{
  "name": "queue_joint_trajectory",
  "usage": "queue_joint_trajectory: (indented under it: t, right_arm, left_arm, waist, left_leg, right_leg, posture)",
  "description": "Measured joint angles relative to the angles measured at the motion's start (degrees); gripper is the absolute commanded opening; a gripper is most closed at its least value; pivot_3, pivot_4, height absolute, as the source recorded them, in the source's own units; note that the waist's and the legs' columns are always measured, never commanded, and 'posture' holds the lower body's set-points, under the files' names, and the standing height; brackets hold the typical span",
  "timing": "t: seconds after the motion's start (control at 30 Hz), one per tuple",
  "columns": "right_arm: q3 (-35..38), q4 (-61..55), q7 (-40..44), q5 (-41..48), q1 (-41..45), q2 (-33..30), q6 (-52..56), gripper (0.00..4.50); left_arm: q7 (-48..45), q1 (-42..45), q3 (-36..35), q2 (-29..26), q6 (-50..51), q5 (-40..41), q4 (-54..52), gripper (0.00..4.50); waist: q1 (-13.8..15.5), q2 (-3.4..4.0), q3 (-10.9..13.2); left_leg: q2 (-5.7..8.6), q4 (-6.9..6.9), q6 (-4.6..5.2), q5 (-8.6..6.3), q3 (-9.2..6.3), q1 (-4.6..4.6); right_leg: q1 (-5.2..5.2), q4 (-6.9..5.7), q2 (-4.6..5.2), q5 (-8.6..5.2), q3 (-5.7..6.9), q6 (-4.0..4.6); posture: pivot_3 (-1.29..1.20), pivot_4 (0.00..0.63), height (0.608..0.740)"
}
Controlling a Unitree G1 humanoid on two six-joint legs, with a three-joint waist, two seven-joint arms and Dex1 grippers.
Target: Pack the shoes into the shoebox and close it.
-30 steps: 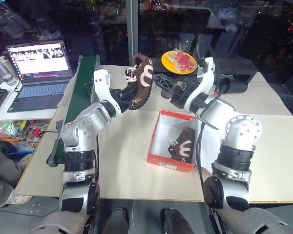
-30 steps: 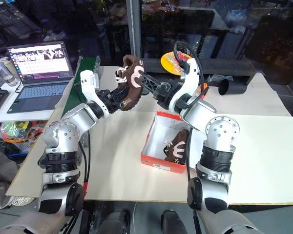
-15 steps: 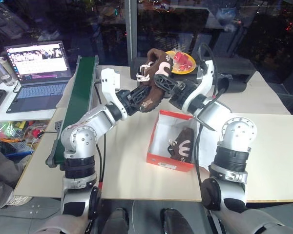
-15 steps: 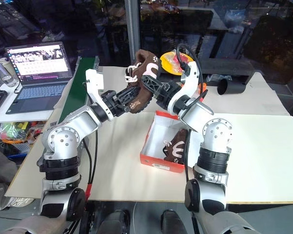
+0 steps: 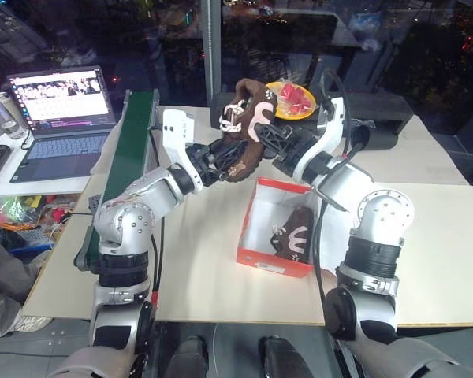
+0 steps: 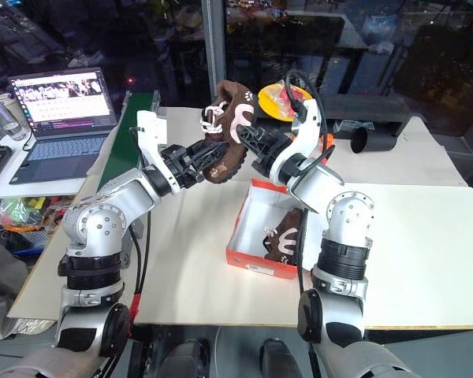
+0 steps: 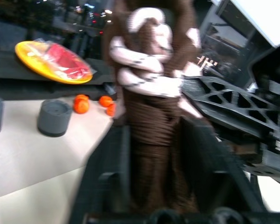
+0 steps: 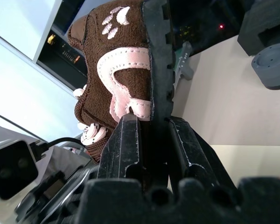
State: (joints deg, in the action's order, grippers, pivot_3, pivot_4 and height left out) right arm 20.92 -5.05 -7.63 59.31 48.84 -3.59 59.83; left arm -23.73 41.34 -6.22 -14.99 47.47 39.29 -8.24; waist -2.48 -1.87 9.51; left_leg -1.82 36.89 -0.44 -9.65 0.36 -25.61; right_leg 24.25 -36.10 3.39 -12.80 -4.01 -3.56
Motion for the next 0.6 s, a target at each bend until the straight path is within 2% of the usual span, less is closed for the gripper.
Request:
queue_joint_trajectory:
  t: [0.07, 0.27, 0.4, 0.6]
  right_arm:
    - [0.1, 0.3, -1.6, -0.9, 0.0, 0.0, -1.0, 0.46]
    - [-0.3, 1.8, -11.8, -9.2, -2.4, -5.1, 3.1, 0.46]
    - [-0.6, 0.9, -16.3, -9.6, -7.7, -2.2, 9.9, 0.46]
    - [0.1, -5.1, -24.1, -11.7, -12.3, 5.4, 15.8, 0.46]
  left_arm:
    - [-1.0, -0.9, 1.2, -0.8, -0.6, -1.0, -0.1, 2.89]
    - [-11.5, -6.9, 5.3, -12.0, -3.1, -5.3, 0.0, 2.89]
    - [-15.0, -7.2, 5.5, -14.1, -3.5, -5.5, 0.0, 2.89]
    - [-16.3, -7.2, 6.2, -14.2, -3.5, -6.4, 0.0, 2.89]
  waist:
    - [0.0, 0.00, 0.0]
    - [0.0, 0.03, 0.0]
    - [0.0, 0.07, 0.0]
    - [-0.1, 0.08, 0.0]
  left_leg:
    - [0.00, 0.00, 0.00, 0.00, 0.00, 0.00]
    - [-0.02, -0.09, 0.00, 0.00, 0.01, 0.00]
    - [-0.02, -0.10, 0.00, 0.00, 0.01, -0.02]
    - [-0.04, -0.10, 0.00, 0.00, 0.00, 0.03]
  right_leg:
    - [0.00, 0.00, 0.00, 0.00, 0.00, 0.00]
    - [0.05, 0.01, 0.00, -0.04, 0.00, 0.07]
    - [0.07, 0.00, 0.00, -0.04, -0.01, 0.08]
    - [0.03, -0.01, -0.01, -0.05, 0.00, 0.06]
  posture:
    - [0.00, 0.150, 0.740]
    - [0.00, 0.150, 0.740]
    - [0.00, 0.150, 0.740]
    - [0.00, 0.150, 0.740]
